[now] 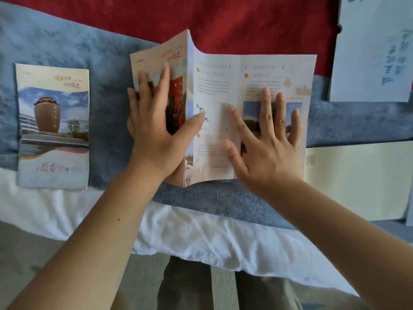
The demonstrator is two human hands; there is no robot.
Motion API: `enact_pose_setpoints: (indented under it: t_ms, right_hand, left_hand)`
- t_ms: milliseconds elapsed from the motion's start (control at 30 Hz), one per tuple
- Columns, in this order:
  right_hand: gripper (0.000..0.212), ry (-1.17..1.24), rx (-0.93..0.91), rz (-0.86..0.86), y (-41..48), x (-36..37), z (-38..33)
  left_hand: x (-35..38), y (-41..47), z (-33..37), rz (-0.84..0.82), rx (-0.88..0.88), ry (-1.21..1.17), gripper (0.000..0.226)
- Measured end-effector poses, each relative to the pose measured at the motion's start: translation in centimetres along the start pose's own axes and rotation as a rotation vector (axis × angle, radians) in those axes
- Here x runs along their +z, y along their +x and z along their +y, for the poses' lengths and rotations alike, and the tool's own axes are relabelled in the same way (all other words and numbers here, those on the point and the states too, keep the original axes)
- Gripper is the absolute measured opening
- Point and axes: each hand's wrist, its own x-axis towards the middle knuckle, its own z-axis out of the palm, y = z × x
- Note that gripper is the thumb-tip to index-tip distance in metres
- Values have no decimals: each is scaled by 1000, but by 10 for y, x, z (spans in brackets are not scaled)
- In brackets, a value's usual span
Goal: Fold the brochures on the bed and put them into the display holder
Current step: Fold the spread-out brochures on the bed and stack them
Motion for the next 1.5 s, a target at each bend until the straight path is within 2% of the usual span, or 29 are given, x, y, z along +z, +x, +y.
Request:
enact_pose_setpoints:
  t_ms: [100,233,367,467,600,700,900,1000,1100,1233,1333,1500]
  right_hand:
    - [79,47,-63,-42,-8,-3,-14]
    - [91,-20,-121,-141,-18,6,-24]
    - [86,64,-139,-89,-14,8,-14]
    - [82,16,-138,-47,-17,2,10]
    - [75,-108,44,2,-24,-14,67]
    - [76,-138,91,14,-29,-19,102]
    - [76,-103,44,63,-28,-7,106]
    - [81,-99,54,63,-28,-7,107]
    - [87,-69,60,54,-28,-11,108]
    - [67,-5,131,109,-36,-13,123]
    - [66,-20,222,120,-44,-14,138]
    - [65,1,199,162,-45,-8,143]
  left_hand:
    - [4,0,4,-2,-19,-3,98]
    - [11,-3,5,4,3,37,99]
    - [19,-4,5,14,6,117,100]
    - [25,-1,5,17,2,180,97]
    - [35,0,4,47,-12,307,91]
    - [39,0,8,60,-29,333,91]
    - [55,-10,45,-5,70,217,91]
    - [77,-15,75,-43,170,246,90]
    - [104,-19,99,-70,169,319,90]
    - [134,-20,116,-62,146,432,88]
    - [146,-20,120,-43,133,493,88]
    - [154,-23,126,7,169,556,84]
